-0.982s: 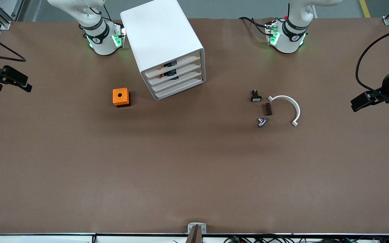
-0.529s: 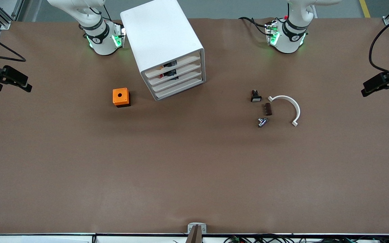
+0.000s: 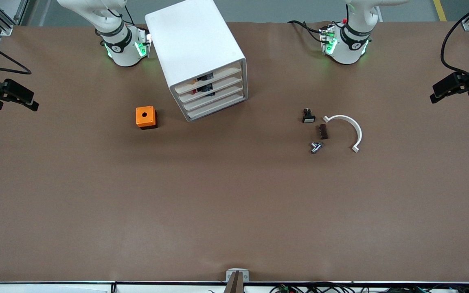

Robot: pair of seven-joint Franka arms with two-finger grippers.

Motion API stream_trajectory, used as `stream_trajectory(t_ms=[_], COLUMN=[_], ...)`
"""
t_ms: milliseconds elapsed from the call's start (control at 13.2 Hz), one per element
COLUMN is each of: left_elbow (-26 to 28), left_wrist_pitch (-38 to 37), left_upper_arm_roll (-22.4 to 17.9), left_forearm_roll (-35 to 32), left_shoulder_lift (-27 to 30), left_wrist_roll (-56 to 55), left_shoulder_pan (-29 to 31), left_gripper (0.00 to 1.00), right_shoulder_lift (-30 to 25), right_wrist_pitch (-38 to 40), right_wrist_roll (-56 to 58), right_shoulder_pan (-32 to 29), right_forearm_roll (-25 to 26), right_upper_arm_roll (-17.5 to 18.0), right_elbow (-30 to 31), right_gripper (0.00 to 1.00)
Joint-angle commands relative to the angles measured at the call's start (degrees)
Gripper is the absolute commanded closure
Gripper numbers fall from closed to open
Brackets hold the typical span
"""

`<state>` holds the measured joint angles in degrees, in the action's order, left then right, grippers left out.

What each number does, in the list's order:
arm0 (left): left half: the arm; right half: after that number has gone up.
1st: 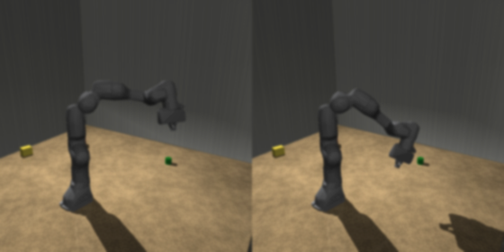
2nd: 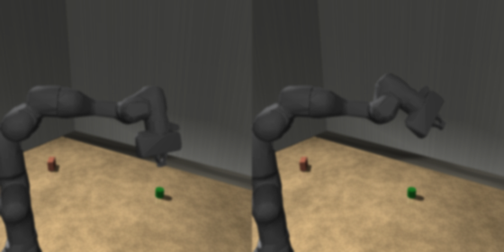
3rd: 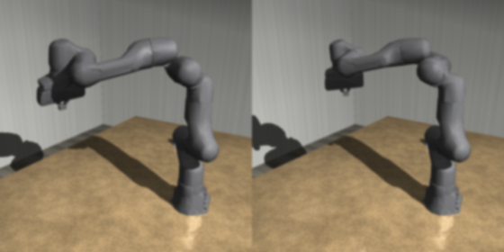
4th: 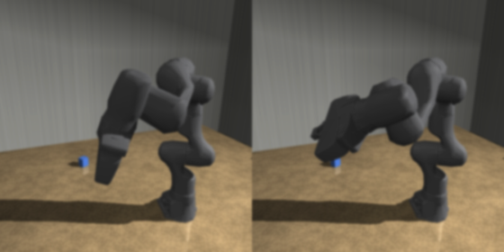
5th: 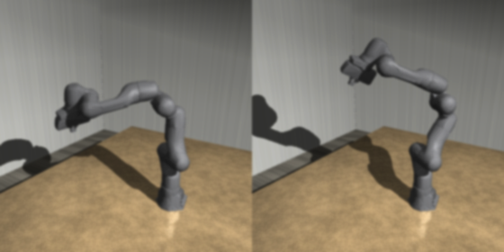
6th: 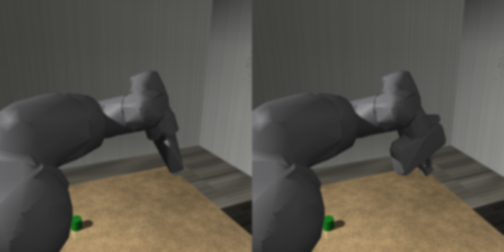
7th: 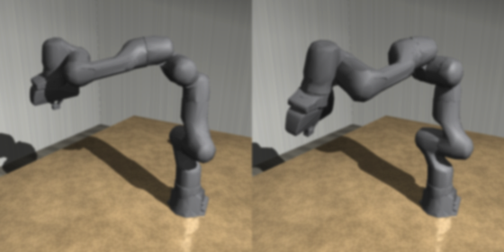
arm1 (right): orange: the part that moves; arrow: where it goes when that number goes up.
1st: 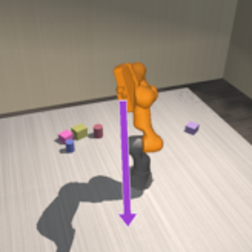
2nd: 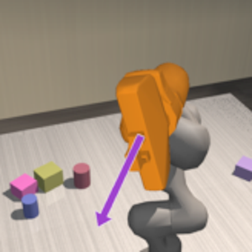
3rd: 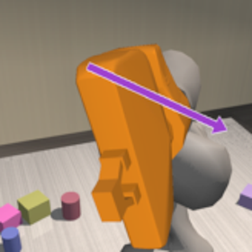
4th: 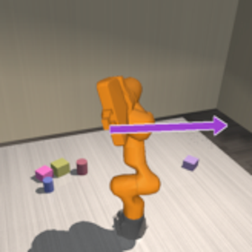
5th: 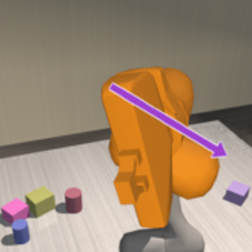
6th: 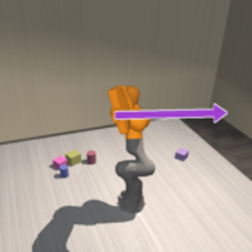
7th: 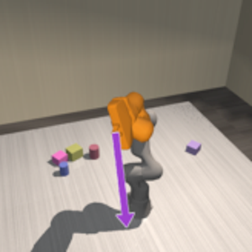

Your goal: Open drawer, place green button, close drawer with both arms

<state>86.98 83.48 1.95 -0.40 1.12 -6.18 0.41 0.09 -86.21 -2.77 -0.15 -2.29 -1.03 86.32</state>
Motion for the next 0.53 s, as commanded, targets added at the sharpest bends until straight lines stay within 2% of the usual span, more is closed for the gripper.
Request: stream_trajectory(t_ms=[0, 453], left_elbow=[3.38, 3.38], left_wrist_pitch=[1.16, 1.16], left_upper_arm_roll=[1.04, 1.39], left_forearm_roll=[0.66, 1.71], left_shoulder_lift=[2.84, 3.10], left_wrist_roll=[0.56, 0.47], left_shoulder_pan=[1.17, 0.90], left_gripper=[0.00, 0.00], right_shoulder_lift=[-0.36, -0.27], right_wrist_pitch=[0.43, 0.43], right_wrist_roll=[0.05, -0.04], right_shoulder_pan=[-0.55, -0.55], right_forearm_roll=[-0.17, -0.26], right_upper_arm_roll=[0.59, 0.50], right_elbow=[-0.01, -0.27], right_gripper=[0.00, 0.00])
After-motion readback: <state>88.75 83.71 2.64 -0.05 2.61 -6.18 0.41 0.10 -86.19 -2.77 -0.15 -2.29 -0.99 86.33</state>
